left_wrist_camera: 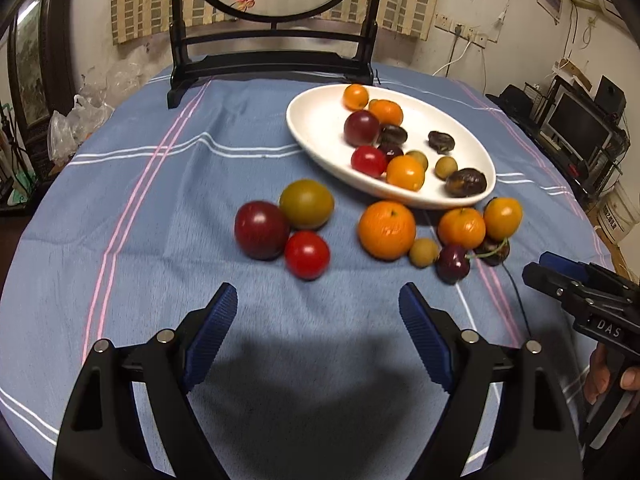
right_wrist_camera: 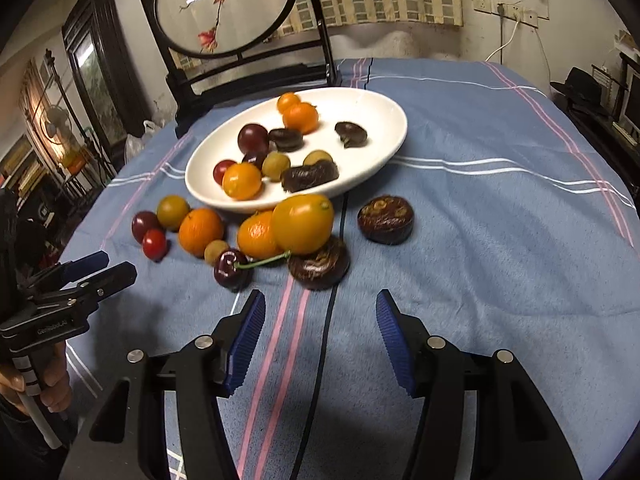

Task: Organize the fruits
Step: 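Withdraw both grippers and close the right gripper on a yellow tomato, then grasp a red tomato with the left gripper while the right gripper carries the yellow tomato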

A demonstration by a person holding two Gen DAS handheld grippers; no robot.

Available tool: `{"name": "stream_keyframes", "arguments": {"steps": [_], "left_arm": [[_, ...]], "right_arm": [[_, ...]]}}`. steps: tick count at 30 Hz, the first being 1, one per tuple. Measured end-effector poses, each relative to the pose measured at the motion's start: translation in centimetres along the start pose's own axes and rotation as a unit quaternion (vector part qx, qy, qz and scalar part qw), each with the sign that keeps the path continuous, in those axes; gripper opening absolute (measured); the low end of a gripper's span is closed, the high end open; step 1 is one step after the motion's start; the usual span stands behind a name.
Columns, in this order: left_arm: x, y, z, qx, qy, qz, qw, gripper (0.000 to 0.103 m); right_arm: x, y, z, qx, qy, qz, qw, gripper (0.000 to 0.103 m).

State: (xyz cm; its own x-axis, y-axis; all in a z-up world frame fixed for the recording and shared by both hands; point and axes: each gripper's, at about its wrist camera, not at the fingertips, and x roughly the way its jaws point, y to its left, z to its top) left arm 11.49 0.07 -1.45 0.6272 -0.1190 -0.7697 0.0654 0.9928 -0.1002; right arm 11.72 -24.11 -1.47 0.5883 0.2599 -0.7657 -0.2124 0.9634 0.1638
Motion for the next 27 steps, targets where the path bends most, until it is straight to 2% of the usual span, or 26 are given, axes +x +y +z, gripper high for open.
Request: {"name": "stream_keyframes", "arguments": {"steps": [4,10,14,18,21,27], "left_arm": [[0.2,0.5,-0.4,0.000,0.004,0.000,1.0000,0.081],[1.1,1.2,-0.3,-0.011,0.011,-0.002,0.9999,0.082],[1.3,1.4,-0.3,-0.014,0.012,-0.006,0.9998,0.082],[1.8,1.4,-0.3,-0.015,0.018,-0.010,0.9997,0.082],[2.2,1.3,-0.4,-0.014,0.026,-0.011,0.9995,0.082],[2.3,1.1,-0.3,-0.012,0.026,0.002,0.9996,0.082]], "right_arm": [[0.4,0.3,0.4,-0.003,0.000,-0.007,1.000,0.058],[1.2,1.1,2.2,-0.009,-0.021,-0.021,1.000,0.058],[2.5,1.0,3.5,0.007,-0.021,-0.020,1.000,0.058],[3.7,1.1,4.2,0.012,-0.015,-0.004,1.000,0.054],[3.7,1.1,4.4,0.008,-0.019,0.009,1.000,0.039],[2.9,0.9,4.0,0.009,-0.021,0.019,1.000,0.038]]}}
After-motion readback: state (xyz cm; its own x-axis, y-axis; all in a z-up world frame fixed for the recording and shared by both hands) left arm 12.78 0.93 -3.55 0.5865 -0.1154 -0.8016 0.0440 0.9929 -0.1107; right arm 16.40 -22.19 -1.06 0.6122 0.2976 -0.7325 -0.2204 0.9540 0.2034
